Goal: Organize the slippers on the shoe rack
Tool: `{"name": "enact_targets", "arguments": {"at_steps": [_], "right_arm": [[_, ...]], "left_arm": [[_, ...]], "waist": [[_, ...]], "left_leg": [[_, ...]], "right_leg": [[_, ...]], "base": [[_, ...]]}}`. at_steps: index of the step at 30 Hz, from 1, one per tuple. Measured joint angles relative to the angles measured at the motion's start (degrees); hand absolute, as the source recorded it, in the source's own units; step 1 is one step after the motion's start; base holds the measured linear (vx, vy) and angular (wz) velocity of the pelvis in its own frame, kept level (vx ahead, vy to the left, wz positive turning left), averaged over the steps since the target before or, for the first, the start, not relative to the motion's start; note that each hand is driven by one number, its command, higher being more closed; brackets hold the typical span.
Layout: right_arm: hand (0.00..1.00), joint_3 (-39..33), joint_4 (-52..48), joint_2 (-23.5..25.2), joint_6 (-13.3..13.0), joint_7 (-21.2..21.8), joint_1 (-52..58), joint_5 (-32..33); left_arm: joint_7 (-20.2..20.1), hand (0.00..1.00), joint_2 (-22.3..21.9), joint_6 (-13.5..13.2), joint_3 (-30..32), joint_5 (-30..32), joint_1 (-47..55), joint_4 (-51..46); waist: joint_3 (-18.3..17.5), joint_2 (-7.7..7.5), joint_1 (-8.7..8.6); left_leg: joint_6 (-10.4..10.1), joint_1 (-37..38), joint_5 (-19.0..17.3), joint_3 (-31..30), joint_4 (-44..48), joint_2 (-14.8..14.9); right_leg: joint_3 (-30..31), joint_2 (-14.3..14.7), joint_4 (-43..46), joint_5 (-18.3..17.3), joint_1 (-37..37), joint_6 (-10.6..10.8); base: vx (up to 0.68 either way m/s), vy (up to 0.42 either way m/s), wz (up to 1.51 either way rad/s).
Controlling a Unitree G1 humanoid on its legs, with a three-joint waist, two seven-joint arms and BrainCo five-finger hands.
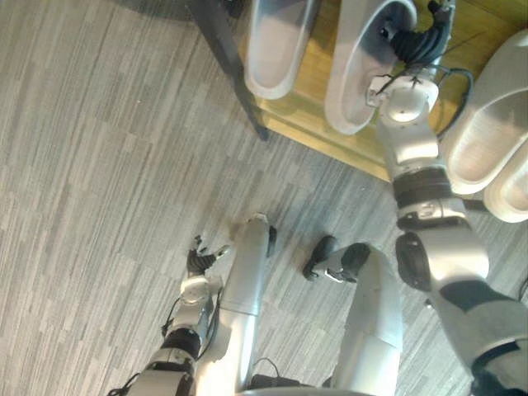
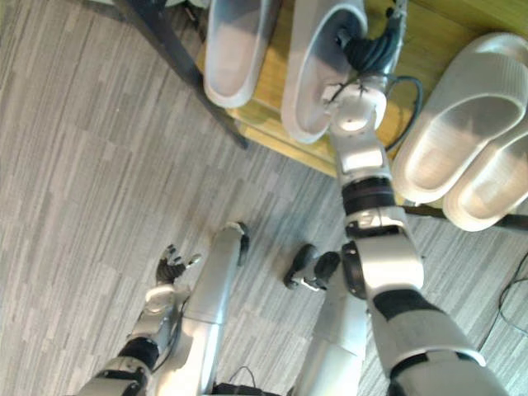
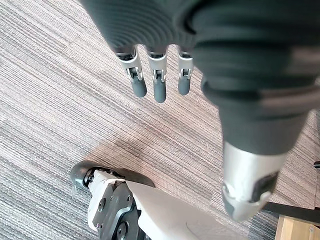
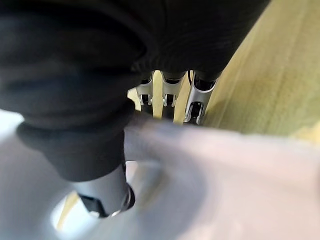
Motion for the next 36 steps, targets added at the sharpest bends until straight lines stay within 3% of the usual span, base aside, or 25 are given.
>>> {"name": "enact_targets", "arguments": {"at_steps": [14,23,31,36], "right_arm": [[0.00,-1.7,-14.7,6.1,-0.2,-0.2,11.6,-1.9],[0.00,-0.4,-21.4,7.0,-0.2,0.1,17.3,-5.1],[0.00,0.7,-26.6,12.9,-0.6,0.7,25.6,-7.0],[0.00,1.0,-26.7,15.7,-2.8,3.1,28.6,-2.3]], "left_arm": [[0.2,0.00,-0.4,1.0,1.9,0.1,0.3,0.0],[0.0,0.00,-0.4,1.1,2.9,1.1,0.6,0.0],[-0.1,0.00,0.0,1.3,4.7,1.2,1.6,-0.1],[-0.3,0.00,0.0,2.0,6.4,1.2,1.9,-0.1]], "waist": [[-0.5,-0.16,0.00],[-0.5,-0.21,-0.40],[-1.4,-1.86,-1.16],[-1.9,-2.58,-1.40]], "left_leg": [[-0.1,1.7,0.0,0.8,-0.6,1.5],[-0.4,3.9,0.2,1.1,-2.1,2.3],[-0.4,6.3,0.2,1.4,-4.0,3.0],[-0.4,6.5,0.2,1.5,-4.4,3.5]], "right_leg": [[0.4,1.2,-1.1,0.5,1.0,-0.6],[0.4,2.1,-2.6,1.1,2.9,-1.4],[0.3,3.0,-4.7,1.4,5.0,-1.4],[0.3,3.5,-5.4,1.6,5.3,-0.8]], "base": [[-0.01,0.003,-0.04],[-0.01,0.000,-0.04],[0.00,-0.004,-0.04],[0.00,-0.005,-0.04]]}}
